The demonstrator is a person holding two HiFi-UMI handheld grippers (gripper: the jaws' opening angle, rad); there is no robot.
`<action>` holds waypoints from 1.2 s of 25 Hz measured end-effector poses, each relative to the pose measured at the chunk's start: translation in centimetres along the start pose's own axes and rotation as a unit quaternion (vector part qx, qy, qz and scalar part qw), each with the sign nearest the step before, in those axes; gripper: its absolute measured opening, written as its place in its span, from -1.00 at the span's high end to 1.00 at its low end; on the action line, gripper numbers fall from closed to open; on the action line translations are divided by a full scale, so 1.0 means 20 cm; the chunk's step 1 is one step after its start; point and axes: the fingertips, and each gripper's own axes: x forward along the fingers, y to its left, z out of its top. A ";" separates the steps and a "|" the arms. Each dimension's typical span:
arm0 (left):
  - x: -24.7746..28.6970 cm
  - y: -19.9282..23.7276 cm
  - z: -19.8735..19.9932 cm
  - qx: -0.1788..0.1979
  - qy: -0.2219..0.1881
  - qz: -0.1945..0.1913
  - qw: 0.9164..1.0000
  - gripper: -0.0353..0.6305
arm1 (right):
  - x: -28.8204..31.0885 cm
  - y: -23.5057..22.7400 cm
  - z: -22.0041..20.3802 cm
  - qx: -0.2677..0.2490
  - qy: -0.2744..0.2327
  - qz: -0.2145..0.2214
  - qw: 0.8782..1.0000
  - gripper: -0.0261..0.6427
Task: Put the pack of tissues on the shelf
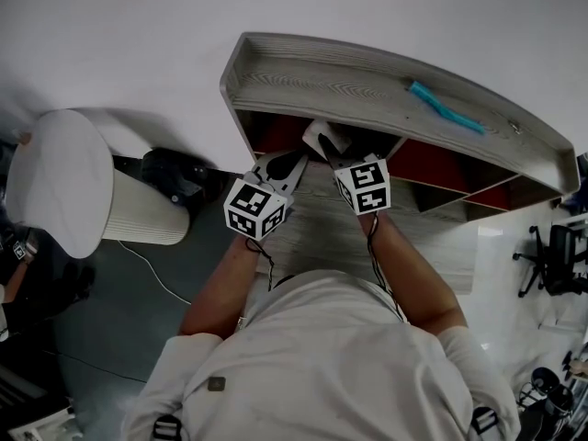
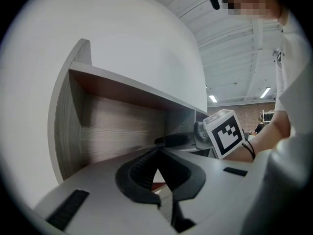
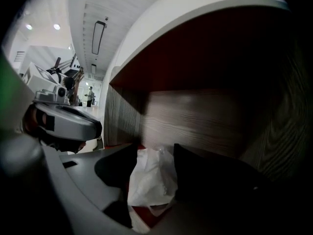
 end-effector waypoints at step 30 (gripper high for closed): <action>-0.25 -0.44 0.08 0.005 -0.006 0.044 0.999 0.85 | -0.59 0.13 0.05 0.003 -0.057 0.050 0.997 0.23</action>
